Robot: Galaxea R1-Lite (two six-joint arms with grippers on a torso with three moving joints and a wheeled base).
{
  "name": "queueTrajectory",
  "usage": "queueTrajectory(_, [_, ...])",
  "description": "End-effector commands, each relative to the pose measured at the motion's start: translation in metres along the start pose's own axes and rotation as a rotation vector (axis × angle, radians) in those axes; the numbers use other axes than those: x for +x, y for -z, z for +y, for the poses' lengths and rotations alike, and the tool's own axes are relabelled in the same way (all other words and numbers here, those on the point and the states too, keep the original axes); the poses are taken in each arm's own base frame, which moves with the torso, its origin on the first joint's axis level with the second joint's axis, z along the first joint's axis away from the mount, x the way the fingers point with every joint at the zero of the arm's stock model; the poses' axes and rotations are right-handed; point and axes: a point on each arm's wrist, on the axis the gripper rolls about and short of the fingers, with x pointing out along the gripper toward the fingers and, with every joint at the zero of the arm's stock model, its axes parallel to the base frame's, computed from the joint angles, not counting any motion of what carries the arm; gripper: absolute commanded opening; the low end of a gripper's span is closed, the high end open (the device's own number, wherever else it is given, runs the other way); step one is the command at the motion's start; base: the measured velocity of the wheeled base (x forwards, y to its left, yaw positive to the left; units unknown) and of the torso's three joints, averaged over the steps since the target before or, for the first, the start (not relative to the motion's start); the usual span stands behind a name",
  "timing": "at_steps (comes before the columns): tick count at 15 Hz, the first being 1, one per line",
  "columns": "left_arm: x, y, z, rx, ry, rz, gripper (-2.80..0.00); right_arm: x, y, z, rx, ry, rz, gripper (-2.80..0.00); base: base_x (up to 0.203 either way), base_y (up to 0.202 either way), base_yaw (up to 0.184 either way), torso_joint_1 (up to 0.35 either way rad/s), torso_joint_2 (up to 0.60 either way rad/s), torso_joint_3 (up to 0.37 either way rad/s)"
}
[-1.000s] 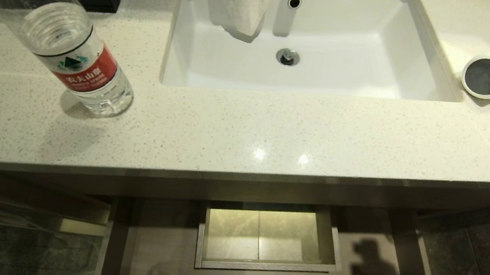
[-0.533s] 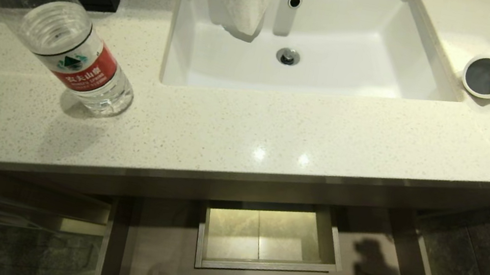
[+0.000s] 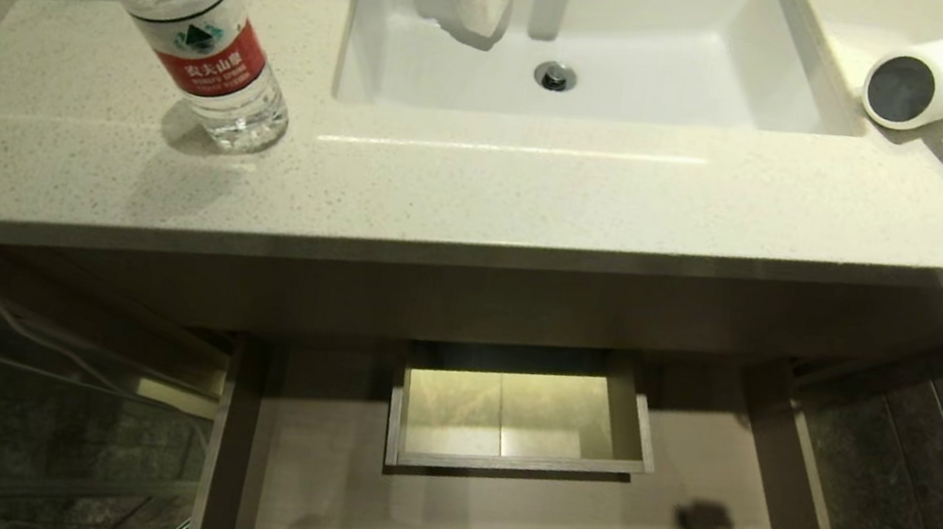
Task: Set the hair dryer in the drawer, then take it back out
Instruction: Close the drawer
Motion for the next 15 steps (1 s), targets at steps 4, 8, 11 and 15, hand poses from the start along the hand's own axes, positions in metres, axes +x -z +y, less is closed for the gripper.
queueTrajectory(4, [0.0001, 0.0, 0.0, 0.0, 0.0, 0.001, -2.8, -0.0051, 0.0062, 0.0021, -0.001, -0.002, -0.003, -2.8, 0.0, 0.0, 0.0, -0.31, 0.08, -0.24])
queueTrajectory(8, [0.0001, 0.0, 0.0, -0.001, 0.001, 0.001, -2.8, -0.0026, 0.0058, 0.0019, -0.001, 0.004, -0.02, -2.8, 0.0, 0.0, 0.0, -0.294, 0.03, -0.268])
queueTrajectory(11, [0.0001, 0.0, 0.0, -0.001, 0.0, 0.001, -2.8, -0.0036, 0.0064, 0.0023, -0.002, 0.002, -0.022, -2.8, 0.0, 0.0, 0.0, -0.268, -0.01, -0.287])
queueTrajectory(15, [0.0, 0.0, 0.0, -0.001, 0.0, 0.0, -2.8, -0.0034, 0.0073, 0.0027, 0.003, -0.001, -0.022, -2.8, 0.0, 0.0, 0.0, -0.223, -0.05, -0.275])
